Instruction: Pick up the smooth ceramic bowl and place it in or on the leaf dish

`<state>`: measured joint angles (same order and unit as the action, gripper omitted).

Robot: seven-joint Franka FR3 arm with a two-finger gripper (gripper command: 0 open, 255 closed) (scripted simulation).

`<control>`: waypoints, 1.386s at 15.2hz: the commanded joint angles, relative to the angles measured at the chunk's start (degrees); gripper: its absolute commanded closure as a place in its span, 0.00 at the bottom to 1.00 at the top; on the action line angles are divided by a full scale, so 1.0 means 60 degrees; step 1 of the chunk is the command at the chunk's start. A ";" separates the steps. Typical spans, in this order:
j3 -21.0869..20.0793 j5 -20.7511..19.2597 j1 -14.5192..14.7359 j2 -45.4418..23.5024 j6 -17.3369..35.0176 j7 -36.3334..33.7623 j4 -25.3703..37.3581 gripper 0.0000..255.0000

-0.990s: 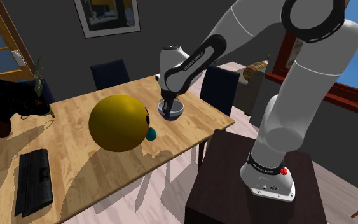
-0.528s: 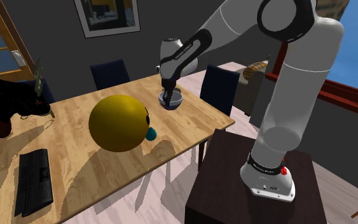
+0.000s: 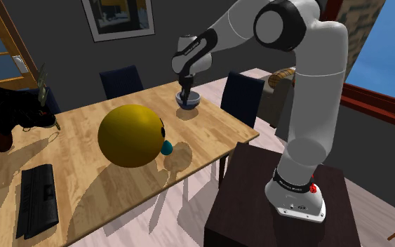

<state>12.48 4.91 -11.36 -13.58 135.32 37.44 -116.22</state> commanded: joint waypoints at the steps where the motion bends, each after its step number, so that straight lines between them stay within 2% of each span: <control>1: 0.0065 0.0199 -0.0278 -0.0503 -0.0237 0.0437 0.0719 1.00; 6: 0.0110 0.0603 -0.0981 -0.1917 -0.1122 0.1219 0.2956 1.00; 10: 0.0091 0.0864 -0.1594 -0.3227 -0.2025 0.1683 0.5129 1.00; 13: 0.0044 0.1022 -0.2103 -0.4404 -0.2886 0.1925 0.7152 1.00; 16: -0.0035 0.1152 -0.2700 -0.5967 -0.4087 0.2044 0.9924 1.00; 17: -0.0057 0.1161 -0.2795 -0.6228 -0.4292 0.2042 1.0396 1.00; 21: -0.0076 0.1186 -0.2766 -0.6309 -0.3842 0.2086 1.0021 1.00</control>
<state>12.05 11.97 -27.89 -51.24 111.71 49.80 -55.79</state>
